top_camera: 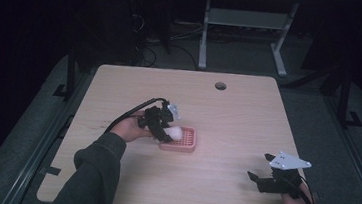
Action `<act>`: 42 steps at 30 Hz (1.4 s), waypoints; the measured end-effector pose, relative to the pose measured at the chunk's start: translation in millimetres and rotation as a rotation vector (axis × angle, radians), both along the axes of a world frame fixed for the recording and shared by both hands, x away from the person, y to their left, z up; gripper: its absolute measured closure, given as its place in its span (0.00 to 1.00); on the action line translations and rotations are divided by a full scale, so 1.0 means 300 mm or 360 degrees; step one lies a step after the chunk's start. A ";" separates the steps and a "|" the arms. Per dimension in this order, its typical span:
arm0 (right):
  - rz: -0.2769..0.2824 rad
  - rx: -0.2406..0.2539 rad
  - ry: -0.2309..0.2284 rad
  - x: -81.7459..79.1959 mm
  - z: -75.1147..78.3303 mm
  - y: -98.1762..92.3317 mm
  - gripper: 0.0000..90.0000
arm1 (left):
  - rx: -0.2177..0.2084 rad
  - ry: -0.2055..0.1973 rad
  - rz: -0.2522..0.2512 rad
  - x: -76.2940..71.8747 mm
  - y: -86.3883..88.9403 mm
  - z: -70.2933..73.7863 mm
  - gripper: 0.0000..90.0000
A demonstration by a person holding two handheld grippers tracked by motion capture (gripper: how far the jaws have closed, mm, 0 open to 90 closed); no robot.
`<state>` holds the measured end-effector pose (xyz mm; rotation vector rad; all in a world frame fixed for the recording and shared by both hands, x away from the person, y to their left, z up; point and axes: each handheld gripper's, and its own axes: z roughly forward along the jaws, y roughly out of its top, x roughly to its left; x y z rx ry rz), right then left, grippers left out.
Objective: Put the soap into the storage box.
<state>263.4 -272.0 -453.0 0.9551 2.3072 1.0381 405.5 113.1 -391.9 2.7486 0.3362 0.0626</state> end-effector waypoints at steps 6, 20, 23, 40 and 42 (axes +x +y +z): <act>-0.0001 0.0003 0.0002 0.000 0.000 -0.003 0.15 | 0.0005 -0.0003 -0.0018 0.010 -0.026 0.007 0.55; -0.0004 0.0009 0.0007 0.000 -0.002 -0.004 0.15 | 0.0008 0.0018 -0.0025 0.033 -0.060 -0.020 0.55; -0.0003 0.0007 0.0006 0.000 -0.002 -0.004 0.15 | 0.0006 0.0018 -0.0019 0.036 -0.063 -0.025 0.55; -0.0004 0.0016 0.0009 0.001 -0.003 -0.006 0.15 | 0.0030 0.0047 -0.0027 0.060 -0.095 -0.071 0.55; -0.0003 0.0016 0.0008 0.001 -0.003 -0.007 0.15 | 0.0031 0.0047 -0.0027 0.060 -0.096 -0.073 0.54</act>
